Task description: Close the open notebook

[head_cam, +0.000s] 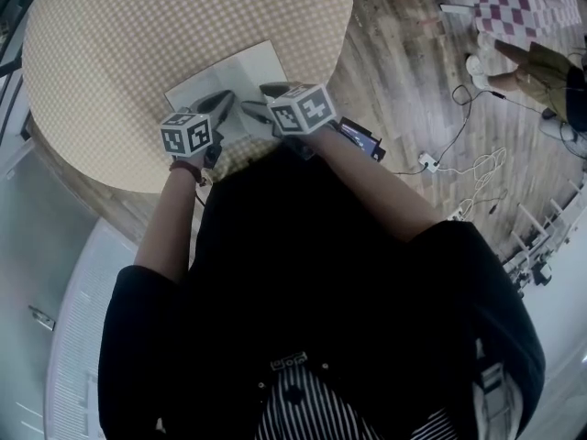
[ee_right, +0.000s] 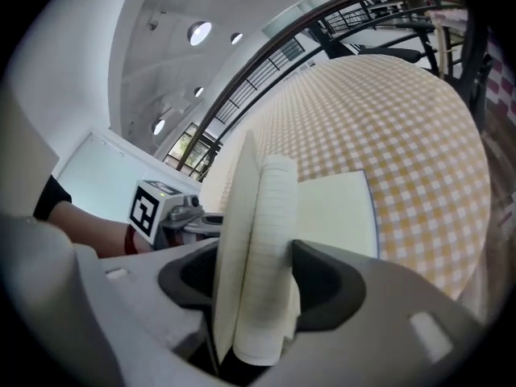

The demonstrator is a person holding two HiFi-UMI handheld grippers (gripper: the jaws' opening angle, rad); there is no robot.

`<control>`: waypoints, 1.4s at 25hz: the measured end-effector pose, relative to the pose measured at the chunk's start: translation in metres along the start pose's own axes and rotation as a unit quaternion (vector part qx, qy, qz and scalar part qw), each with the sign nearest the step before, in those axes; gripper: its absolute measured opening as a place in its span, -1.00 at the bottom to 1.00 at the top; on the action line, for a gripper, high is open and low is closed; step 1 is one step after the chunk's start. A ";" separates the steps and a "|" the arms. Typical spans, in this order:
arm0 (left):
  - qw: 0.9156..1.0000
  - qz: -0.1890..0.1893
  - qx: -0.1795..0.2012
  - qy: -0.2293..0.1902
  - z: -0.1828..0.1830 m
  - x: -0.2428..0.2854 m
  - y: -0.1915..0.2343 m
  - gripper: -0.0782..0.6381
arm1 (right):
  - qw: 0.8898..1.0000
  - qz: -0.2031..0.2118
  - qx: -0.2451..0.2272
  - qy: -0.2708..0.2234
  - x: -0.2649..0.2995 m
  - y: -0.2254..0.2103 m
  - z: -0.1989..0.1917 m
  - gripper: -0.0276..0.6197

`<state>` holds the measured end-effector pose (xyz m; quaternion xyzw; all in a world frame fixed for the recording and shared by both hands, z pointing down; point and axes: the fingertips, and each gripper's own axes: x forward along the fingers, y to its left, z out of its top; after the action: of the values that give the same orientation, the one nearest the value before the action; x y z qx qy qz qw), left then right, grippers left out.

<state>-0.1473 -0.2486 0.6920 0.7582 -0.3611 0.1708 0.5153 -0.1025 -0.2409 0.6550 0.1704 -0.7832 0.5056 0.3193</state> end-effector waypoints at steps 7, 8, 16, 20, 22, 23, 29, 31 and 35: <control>0.989 -0.015 -0.105 -0.104 -0.007 -0.067 0.013 -0.77 | 0.994 0.089 -0.063 -0.008 0.003 0.103 0.003 -0.18; 0.987 -0.010 -0.113 -0.113 -0.011 -0.075 0.019 -0.77 | 0.992 0.096 -0.076 -0.001 0.010 0.115 0.000 -0.18; 0.963 -0.036 -0.202 -0.173 -0.042 -0.119 0.046 -0.77 | 0.985 0.085 -0.138 0.065 0.064 0.159 -0.043 -0.18; 0.956 -0.056 -0.218 -0.189 -0.044 -0.127 0.054 -0.77 | 0.984 0.080 -0.143 0.071 0.066 0.166 -0.053 -0.18; 0.954 -0.066 -0.218 -0.195 -0.045 -0.129 0.052 -0.77 | 0.983 0.073 -0.150 0.072 0.066 0.168 -0.057 -0.18; 0.953 -0.070 -0.220 -0.198 -0.045 -0.130 0.051 -0.77 | 0.983 0.069 -0.153 0.072 0.065 0.169 -0.058 -0.18; 0.941 -0.086 -0.247 -0.217 -0.047 -0.133 0.052 -0.77 | 0.981 0.053 -0.174 0.074 0.060 0.178 -0.060 -0.18; 0.938 -0.091 -0.252 -0.219 -0.051 -0.134 0.050 -0.77 | 0.979 0.049 -0.180 0.077 0.060 0.179 -0.063 -0.18; 0.938 -0.092 -0.252 -0.220 -0.056 -0.136 0.049 -0.77 | 0.978 0.043 -0.185 0.080 0.063 0.181 -0.068 -0.18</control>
<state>-0.2694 -0.1576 0.6617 0.6520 -0.4255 -0.1450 0.6106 -0.2334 -0.0979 0.5930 0.0336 -0.8419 0.3769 0.3847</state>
